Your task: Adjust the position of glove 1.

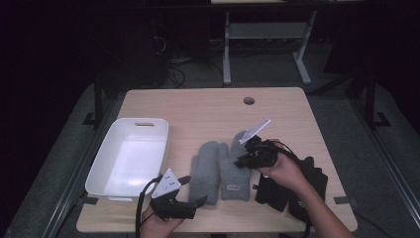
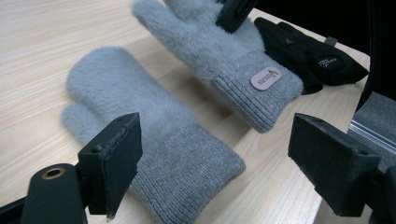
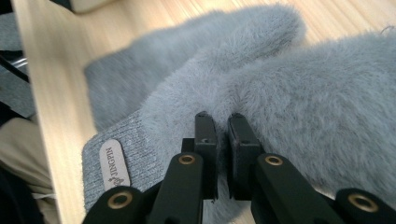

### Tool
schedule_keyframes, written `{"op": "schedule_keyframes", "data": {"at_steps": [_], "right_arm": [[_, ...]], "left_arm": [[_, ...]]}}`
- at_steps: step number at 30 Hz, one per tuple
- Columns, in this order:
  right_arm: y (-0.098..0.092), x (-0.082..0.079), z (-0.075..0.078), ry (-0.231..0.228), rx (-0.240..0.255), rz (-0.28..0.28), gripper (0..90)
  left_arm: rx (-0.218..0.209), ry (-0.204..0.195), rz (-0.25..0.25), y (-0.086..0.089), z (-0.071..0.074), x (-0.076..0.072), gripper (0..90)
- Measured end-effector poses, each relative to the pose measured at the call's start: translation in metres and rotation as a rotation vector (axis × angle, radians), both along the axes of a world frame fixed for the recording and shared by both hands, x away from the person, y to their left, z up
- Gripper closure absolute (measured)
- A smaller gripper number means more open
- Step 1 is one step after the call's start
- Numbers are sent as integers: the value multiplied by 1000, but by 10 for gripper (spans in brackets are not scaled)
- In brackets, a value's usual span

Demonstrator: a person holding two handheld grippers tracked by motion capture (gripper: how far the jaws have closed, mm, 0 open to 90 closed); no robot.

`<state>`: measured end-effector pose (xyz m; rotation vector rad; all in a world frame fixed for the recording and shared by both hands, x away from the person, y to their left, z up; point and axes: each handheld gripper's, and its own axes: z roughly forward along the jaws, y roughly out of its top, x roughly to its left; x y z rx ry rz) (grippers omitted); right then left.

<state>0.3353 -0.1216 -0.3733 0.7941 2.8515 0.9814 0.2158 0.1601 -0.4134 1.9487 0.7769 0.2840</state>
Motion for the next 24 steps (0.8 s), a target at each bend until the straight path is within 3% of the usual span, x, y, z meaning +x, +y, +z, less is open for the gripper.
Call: {"op": "schedule_keyframes", "data": {"at_steps": [7, 24], "right_arm": [[30, 1, 9, 2, -1, 37, 847], [79, 9, 1, 50, 6, 43, 847]], "left_arm": [[6, -12, 12, 3, 3, 0, 177], [-11, -6, 40, 10, 5, 3, 180]]}}
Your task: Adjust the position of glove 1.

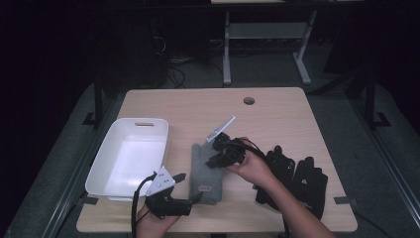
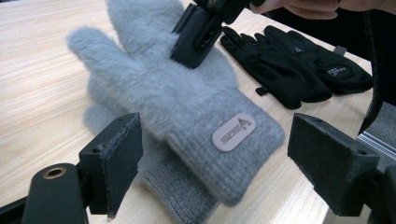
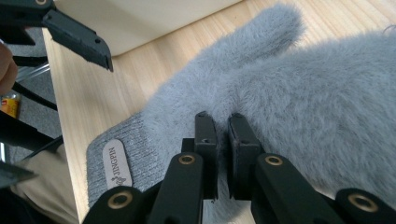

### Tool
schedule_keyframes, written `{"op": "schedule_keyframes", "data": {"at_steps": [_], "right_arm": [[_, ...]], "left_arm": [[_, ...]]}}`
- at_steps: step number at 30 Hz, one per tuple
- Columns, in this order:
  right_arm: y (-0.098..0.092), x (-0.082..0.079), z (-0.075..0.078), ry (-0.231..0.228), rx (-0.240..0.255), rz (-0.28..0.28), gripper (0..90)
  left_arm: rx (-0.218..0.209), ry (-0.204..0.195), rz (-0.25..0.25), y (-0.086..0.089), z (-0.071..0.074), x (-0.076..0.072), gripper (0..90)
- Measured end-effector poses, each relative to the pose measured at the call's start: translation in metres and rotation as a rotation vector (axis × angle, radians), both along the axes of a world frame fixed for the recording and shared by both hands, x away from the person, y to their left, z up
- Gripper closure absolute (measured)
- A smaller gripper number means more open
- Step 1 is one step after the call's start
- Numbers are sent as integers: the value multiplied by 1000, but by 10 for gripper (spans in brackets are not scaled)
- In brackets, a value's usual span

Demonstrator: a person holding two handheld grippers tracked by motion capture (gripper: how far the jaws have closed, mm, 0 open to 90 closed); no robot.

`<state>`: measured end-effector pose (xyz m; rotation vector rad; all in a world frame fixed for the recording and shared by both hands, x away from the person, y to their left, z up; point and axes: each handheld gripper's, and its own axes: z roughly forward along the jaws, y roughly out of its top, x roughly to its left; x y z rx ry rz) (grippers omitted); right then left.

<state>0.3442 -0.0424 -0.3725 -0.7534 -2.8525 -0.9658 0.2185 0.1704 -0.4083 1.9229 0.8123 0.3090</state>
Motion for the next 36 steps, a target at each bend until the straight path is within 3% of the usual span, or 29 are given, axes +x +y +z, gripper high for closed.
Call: {"op": "schedule_keyframes", "data": {"at_steps": [9, 18, 25, 30, 36], "right_arm": [[13, 6, -9, 27, -20, 1, 846], [14, 13, -22, 52, -28, -29, 801], [7, 15, -21, 52, -1, -52, 689], [-7, 20, -18, 58, 50, -88, 535], [-21, 30, -20, 37, 70, -143, 395]], "left_arm": [[16, 2, -1, 2, -1, 2, 181], [16, 16, -1, 0, -3, 2, 182], [9, 43, 10, -1, -4, 3, 196], [11, 59, 23, -3, -5, 6, 204], [14, 62, 27, -3, -6, 8, 232]]}}
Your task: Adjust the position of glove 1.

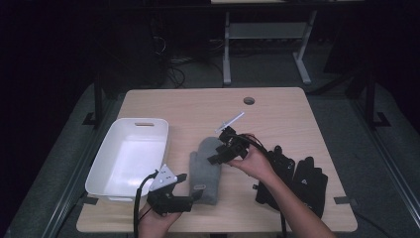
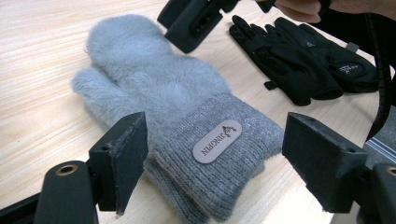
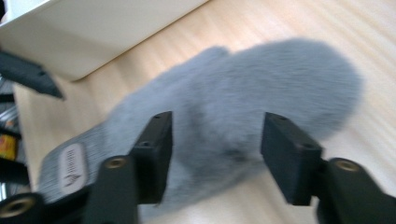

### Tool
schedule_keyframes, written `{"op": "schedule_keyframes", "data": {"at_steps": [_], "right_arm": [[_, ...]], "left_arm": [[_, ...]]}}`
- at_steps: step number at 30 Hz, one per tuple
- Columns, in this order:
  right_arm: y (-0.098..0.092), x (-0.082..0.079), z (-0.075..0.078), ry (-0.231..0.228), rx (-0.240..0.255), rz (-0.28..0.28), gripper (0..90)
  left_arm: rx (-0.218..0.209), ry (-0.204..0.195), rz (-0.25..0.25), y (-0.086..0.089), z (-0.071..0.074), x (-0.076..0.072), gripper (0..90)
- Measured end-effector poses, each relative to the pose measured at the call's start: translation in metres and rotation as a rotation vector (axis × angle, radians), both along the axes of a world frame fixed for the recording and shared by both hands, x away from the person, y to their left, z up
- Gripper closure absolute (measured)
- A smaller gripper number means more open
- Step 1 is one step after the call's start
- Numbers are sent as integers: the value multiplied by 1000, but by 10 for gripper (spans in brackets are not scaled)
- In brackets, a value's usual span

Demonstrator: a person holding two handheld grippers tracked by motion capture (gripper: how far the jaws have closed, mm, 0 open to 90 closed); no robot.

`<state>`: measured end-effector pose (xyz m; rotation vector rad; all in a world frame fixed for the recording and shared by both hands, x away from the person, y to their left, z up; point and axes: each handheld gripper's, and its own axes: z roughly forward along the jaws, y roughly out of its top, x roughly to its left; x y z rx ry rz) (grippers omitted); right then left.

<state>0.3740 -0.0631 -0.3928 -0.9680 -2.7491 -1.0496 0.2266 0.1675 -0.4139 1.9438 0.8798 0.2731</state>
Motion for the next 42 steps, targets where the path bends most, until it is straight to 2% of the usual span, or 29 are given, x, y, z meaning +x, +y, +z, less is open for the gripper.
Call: {"op": "schedule_keyframes", "data": {"at_steps": [1, 4, 5, 8, 11, 13, 15, 20, 26, 34, 36, 38, 42], "right_arm": [[-5, 6, -2, 4, 8, -34, 366], [-8, 11, -4, 10, 16, -56, 346], [-9, 16, -8, 23, 14, -82, 325], [-11, 22, -10, 40, 12, -108, 315], [-12, 34, -15, 62, 44, -145, 306], [-12, 38, -19, 80, 46, -165, 300], [-12, 40, -21, 83, 46, -175, 300], [-11, 50, -36, 133, 35, -203, 310], [-7, 53, -47, 148, 13, -193, 325], [-6, 55, -55, 191, 36, -184, 450], [-7, 56, -57, 222, 61, -176, 535], [-7, 56, -57, 228, 69, -171, 559], [-7, 55, -55, 228, 72, -159, 696]], "left_arm": [[-4, 6, 6, -1, 0, 0, 236], [3, 8, -7, -1, -1, 1, 239], [2, 9, -10, -2, -1, 1, 238], [1, 8, -13, -3, -1, 1, 238], [-1, 11, -15, -3, -2, 1, 238], [1, 8, -17, -3, -2, 0, 238], [2, 7, -18, -3, -2, 0, 238], [-3, 5, -27, -3, -1, 0, 236], [-5, 2, -25, -3, 0, -1, 236], [-4, 4, -26, -2, 0, 0, 236], [-10, 12, -26, -2, 0, 0, 236], [-13, 13, -25, -2, 0, 0, 237], [-24, 20, -22, -1, 0, 0, 237]]}}
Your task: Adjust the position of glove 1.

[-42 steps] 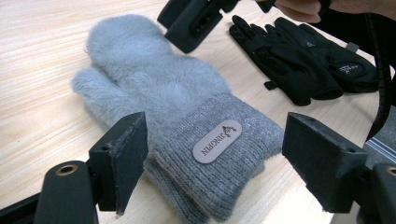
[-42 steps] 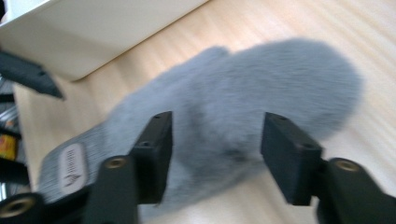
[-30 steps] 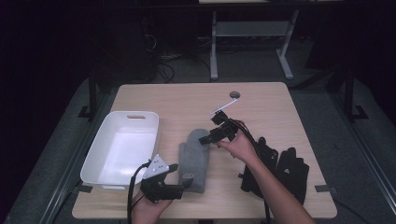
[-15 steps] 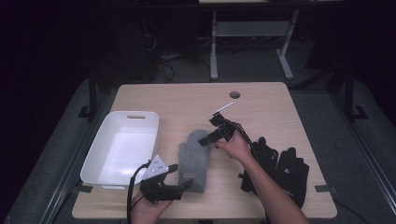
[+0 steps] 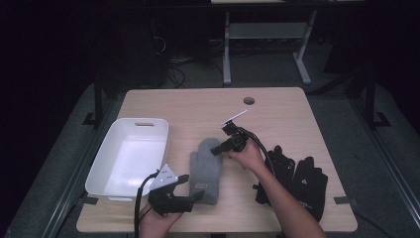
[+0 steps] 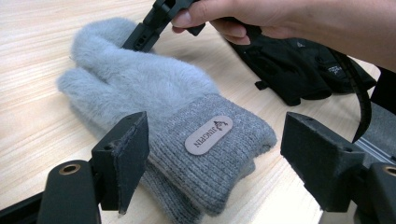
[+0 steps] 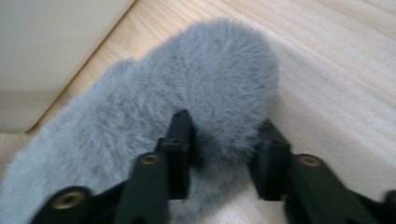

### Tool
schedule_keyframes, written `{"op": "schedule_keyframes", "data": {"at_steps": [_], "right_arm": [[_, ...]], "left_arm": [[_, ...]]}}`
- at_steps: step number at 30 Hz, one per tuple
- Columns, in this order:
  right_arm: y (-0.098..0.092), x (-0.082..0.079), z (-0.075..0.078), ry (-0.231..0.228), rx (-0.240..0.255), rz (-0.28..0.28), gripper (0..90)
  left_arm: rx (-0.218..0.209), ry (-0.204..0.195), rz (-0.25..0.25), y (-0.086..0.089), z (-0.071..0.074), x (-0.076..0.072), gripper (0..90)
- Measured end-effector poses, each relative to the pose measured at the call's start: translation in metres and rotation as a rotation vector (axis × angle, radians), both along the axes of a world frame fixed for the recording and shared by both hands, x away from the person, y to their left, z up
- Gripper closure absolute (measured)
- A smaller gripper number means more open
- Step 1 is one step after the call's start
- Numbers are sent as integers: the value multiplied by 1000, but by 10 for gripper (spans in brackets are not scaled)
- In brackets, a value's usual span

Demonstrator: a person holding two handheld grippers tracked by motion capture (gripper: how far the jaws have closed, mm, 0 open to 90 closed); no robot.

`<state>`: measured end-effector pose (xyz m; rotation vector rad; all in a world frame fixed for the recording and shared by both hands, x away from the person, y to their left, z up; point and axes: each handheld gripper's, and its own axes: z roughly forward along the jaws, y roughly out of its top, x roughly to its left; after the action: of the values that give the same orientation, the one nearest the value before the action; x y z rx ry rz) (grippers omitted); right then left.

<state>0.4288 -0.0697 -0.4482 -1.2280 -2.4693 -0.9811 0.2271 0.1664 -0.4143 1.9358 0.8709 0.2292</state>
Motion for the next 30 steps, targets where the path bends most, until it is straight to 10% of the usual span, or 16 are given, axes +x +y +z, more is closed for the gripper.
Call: {"op": "schedule_keyframes", "data": {"at_steps": [30], "right_arm": [[-65, -35, 21, -67, 49, -75, 783]], "left_arm": [[-3, 146, 13, -17, -4, 27, 258]]}}
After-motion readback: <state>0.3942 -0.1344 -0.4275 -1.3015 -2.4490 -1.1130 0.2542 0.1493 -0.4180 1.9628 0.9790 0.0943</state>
